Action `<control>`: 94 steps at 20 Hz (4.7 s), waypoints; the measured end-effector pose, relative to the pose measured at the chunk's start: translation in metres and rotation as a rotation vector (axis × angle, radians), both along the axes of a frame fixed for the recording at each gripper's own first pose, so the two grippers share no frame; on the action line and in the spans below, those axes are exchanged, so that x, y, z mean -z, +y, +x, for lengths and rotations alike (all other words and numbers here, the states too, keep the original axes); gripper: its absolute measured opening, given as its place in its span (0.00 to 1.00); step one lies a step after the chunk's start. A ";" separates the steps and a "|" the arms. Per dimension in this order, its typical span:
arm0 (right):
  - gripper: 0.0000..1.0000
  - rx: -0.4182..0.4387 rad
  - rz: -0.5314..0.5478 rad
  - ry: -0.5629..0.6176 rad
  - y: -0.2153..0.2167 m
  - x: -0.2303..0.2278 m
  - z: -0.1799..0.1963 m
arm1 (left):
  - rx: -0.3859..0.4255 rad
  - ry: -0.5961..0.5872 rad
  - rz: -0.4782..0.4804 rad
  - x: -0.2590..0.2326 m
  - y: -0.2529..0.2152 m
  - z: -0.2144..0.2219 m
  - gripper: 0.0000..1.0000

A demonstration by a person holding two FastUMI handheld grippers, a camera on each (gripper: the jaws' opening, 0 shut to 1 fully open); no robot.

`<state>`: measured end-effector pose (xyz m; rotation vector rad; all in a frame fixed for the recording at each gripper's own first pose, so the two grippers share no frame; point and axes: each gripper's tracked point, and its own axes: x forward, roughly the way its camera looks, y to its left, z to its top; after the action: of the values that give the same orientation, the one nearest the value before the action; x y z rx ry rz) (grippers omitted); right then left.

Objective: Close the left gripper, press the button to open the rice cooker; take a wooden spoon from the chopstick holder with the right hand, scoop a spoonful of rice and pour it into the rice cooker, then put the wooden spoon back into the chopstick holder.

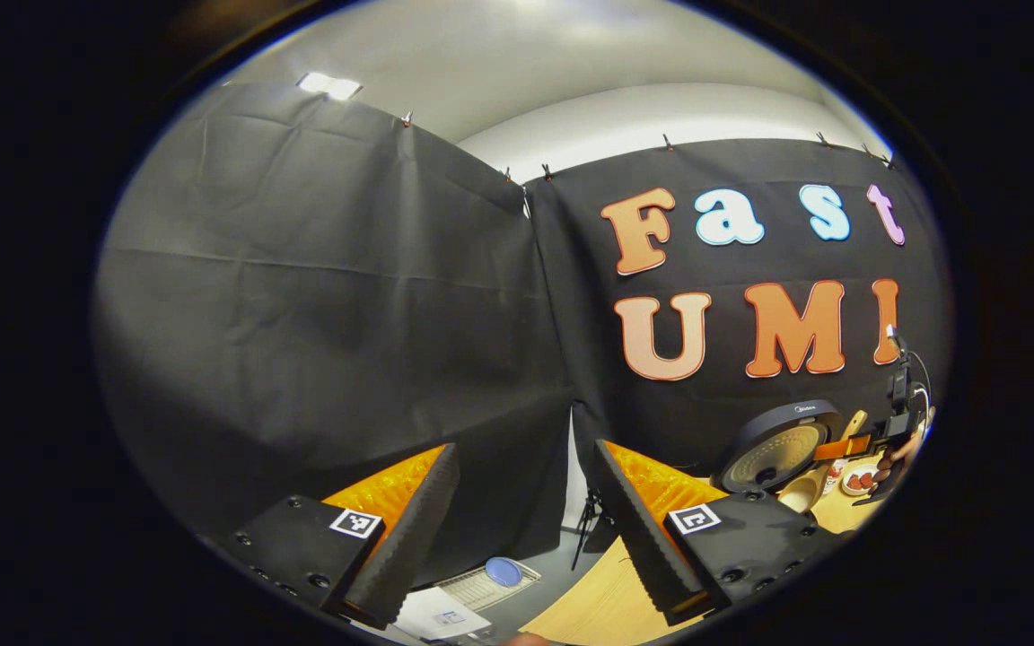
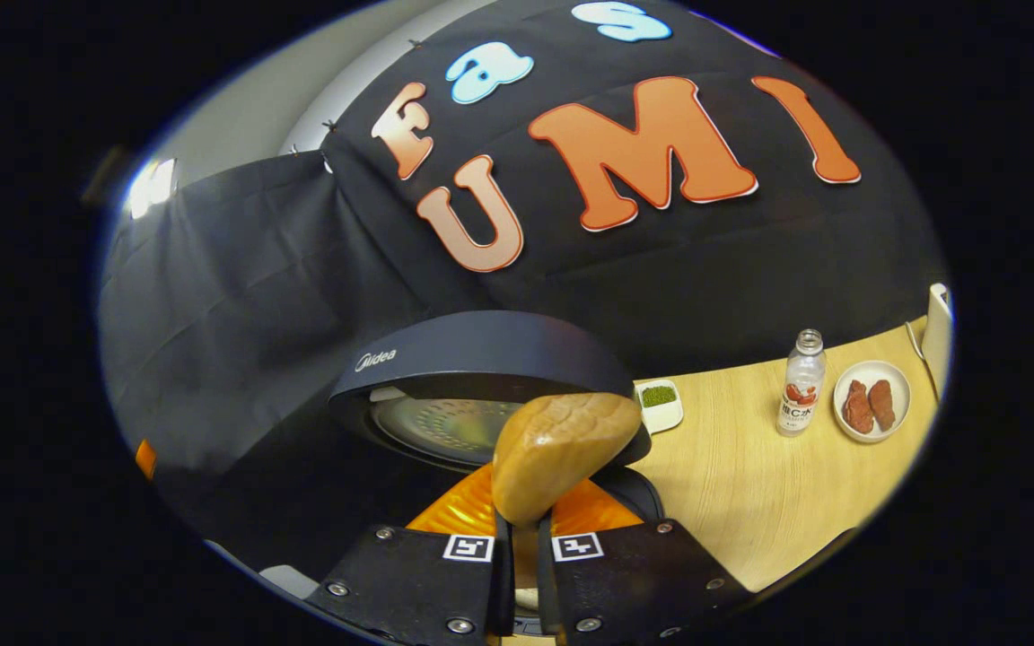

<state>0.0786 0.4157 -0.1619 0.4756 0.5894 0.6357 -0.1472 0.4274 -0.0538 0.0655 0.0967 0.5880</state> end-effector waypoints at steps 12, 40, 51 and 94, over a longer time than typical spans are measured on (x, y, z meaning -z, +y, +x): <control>0.10 -0.072 -0.150 -0.224 -0.005 -0.022 0.000 | 0.001 -0.001 -0.020 -0.003 -0.001 0.000 1.00; 0.10 0.066 -0.204 -0.364 -0.162 -0.046 -0.004 | 0.149 0.003 -0.001 -0.016 -0.097 0.049 1.00; 0.09 0.326 -0.340 -0.099 -0.356 0.062 -0.035 | 0.228 0.015 -0.003 -0.021 -0.181 0.088 1.00; 0.81 0.523 -0.363 0.149 -0.468 0.093 -0.109 | 0.378 0.848 -0.456 0.194 -0.311 0.260 0.99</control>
<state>-0.0307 -0.0520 -0.2548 0.3150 0.6714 -0.0090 0.1130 0.1163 -0.2478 -0.1132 1.0164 0.1163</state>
